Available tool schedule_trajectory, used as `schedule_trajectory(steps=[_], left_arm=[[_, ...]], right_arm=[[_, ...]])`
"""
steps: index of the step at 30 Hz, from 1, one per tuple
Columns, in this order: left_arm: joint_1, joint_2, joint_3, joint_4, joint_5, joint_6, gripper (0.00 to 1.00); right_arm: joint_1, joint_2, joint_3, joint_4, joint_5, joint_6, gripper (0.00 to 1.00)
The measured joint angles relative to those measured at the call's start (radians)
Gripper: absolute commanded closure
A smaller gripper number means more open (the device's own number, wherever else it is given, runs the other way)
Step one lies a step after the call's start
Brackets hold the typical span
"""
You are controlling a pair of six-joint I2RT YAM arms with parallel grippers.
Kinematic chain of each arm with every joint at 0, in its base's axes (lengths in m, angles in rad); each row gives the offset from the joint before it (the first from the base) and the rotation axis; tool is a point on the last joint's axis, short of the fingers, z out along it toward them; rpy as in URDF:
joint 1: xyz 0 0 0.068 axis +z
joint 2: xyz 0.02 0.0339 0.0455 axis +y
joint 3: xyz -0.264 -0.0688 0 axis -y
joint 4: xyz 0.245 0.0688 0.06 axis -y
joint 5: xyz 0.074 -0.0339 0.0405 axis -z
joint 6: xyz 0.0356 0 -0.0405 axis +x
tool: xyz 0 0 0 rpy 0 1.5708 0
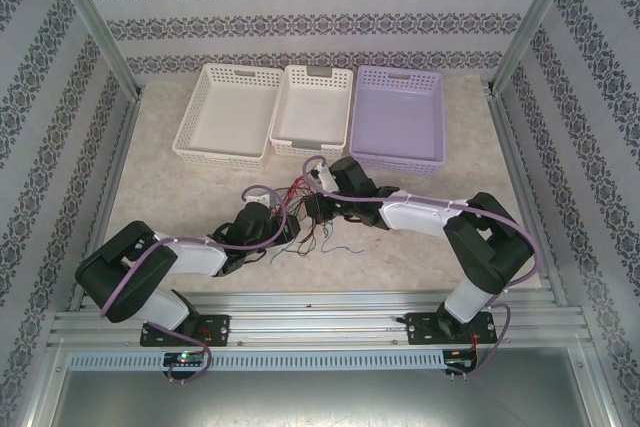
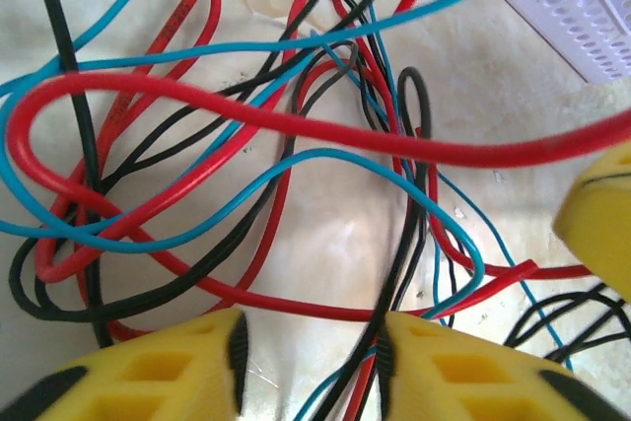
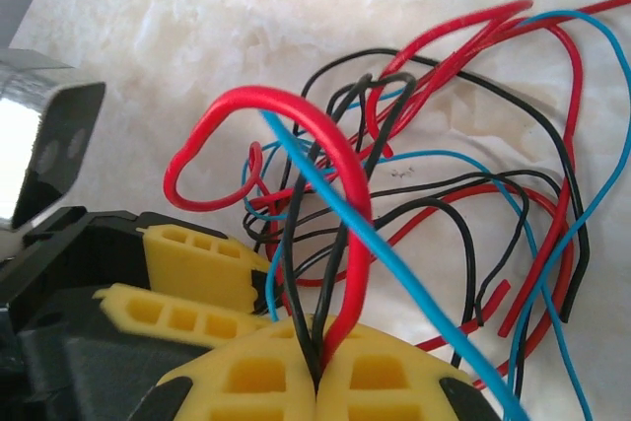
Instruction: Untangle the cables
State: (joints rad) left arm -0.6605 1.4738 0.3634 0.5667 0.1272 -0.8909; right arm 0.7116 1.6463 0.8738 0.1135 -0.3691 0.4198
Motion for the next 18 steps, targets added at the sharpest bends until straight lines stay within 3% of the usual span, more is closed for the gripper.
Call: schedule_trajectory(steps=[6, 18], left_arm=[[-0.001, -0.009, 0.0, -0.018, -0.006, 0.019, 1.0], [-0.001, -0.166, 0.0, -0.249, -0.08, 0.07, 1.0]], right_arm=[[0.0, -0.047, -0.002, -0.02, 0.001, -0.002, 1.0], [-0.067, -0.169, -0.082, -0.11, 0.019, -0.02, 1.0]])
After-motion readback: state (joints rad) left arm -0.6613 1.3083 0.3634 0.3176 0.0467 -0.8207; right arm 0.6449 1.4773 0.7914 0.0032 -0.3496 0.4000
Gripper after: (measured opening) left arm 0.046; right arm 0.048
